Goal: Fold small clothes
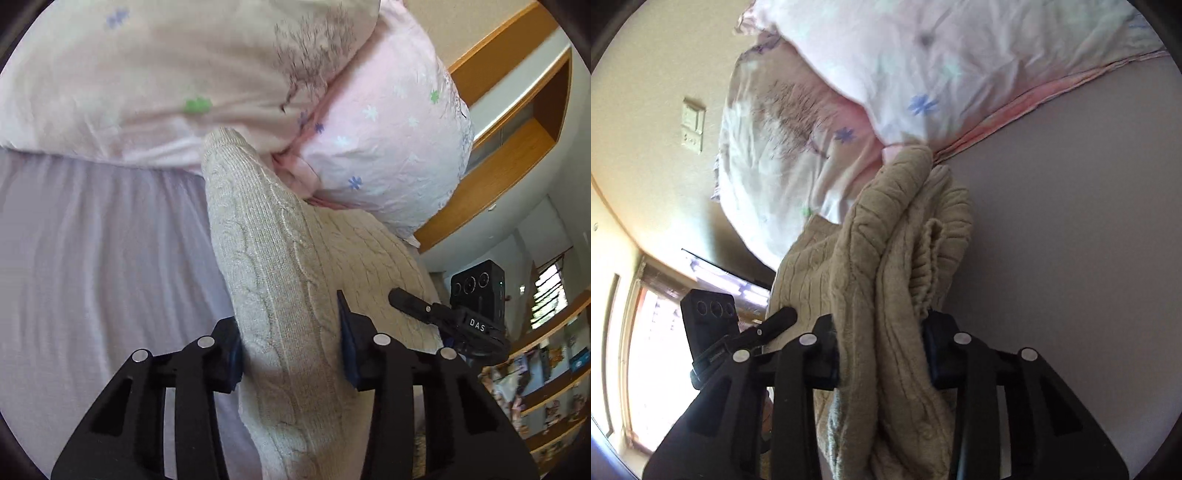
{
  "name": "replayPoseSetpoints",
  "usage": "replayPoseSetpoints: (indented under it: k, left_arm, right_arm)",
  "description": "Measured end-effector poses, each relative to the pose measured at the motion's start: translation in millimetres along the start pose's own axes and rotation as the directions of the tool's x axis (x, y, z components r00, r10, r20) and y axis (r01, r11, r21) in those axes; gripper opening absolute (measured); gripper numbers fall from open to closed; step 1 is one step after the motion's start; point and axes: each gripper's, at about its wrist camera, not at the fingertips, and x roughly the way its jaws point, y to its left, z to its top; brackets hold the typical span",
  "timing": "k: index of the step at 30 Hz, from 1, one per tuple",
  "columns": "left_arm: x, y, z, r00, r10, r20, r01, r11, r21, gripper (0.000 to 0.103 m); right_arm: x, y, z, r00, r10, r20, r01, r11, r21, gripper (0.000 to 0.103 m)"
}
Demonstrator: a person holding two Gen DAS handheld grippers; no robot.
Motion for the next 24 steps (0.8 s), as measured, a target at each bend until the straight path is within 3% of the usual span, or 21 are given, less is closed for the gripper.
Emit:
replayPoseSetpoints:
  k: [2, 4, 6, 7, 8, 10, 11, 12, 13, 17, 20, 21, 23, 24]
  left_arm:
    - [-15, 17, 7, 0.996, 0.092, 0.023, -0.092, 0.996, 0.014, 0.05]
    - [-22, 33, 7, 0.978, 0.206, 0.039, -0.206, 0.979, 0.001, 0.052]
    - [-42, 38, -1, 0.97, 0.219, 0.105, -0.22, 0.975, 0.005, 0.056]
    - [-54, 36, -7, 0.967, 0.212, 0.142, -0.217, 0.976, 0.022, 0.068]
    - [-65, 34, -12, 0.96, 0.218, 0.178, -0.228, 0.973, 0.038, 0.077]
    - [-83, 27, -26, 0.945, 0.234, 0.229, -0.259, 0.962, 0.082, 0.082]
    - [-88, 25, -33, 0.94, 0.249, 0.231, -0.276, 0.956, 0.095, 0.086]
    - [-90, 24, -40, 0.94, 0.256, 0.226, -0.284, 0.953, 0.103, 0.086]
    - [-91, 23, -48, 0.943, 0.255, 0.214, -0.282, 0.953, 0.108, 0.086]
    - [-86, 23, -77, 0.95, 0.285, 0.131, -0.299, 0.949, 0.103, 0.09]
    - [-82, 22, -98, 0.94, 0.326, 0.101, -0.336, 0.936, 0.102, 0.101]
    - [-81, 21, -104, 0.938, 0.334, 0.094, -0.343, 0.934, 0.105, 0.102]
    - [-77, 21, -112, 0.94, 0.333, 0.076, -0.34, 0.934, 0.11, 0.102]
    - [-74, 20, -115, 0.936, 0.348, 0.061, -0.353, 0.929, 0.115, 0.102]
  right_arm:
    - [28, 17, -4, 0.994, -0.096, -0.05, 0.092, 0.993, -0.07, 0.04]
    - [28, 32, -9, 0.979, -0.204, -0.01, 0.201, 0.971, -0.129, 0.054]
    - [-2, 45, -21, 0.974, -0.196, 0.116, 0.211, 0.967, -0.14, 0.055]
    - [-16, 50, -29, 0.975, -0.159, 0.154, 0.181, 0.973, -0.146, 0.056]
    - [-25, 53, -38, 0.977, -0.136, 0.161, 0.16, 0.976, -0.147, 0.056]
    - [-26, 58, -54, 0.982, -0.154, 0.11, 0.17, 0.973, -0.155, 0.055]
    - [-21, 59, -58, 0.981, -0.176, 0.08, 0.187, 0.97, -0.157, 0.054]
    - [-15, 59, -63, 0.978, -0.201, 0.054, 0.207, 0.965, -0.161, 0.042]
    - [-9, 56, -67, 0.974, -0.225, 0.04, 0.228, 0.959, -0.168, 0.005]
    - [-28, 37, -71, 0.958, -0.242, 0.152, 0.246, 0.969, -0.003, 0.006]
    - [-26, 44, -82, 0.956, -0.248, 0.154, 0.257, 0.965, -0.045, 0.007]
    - [-26, 50, -86, 0.956, -0.242, 0.164, 0.256, 0.964, -0.072, 0.011]
    - [-37, 62, -96, 0.944, -0.256, 0.211, 0.285, 0.951, -0.122, 0.033]
    - [-43, 67, -102, 0.935, -0.268, 0.234, 0.306, 0.942, -0.141, 0.08]
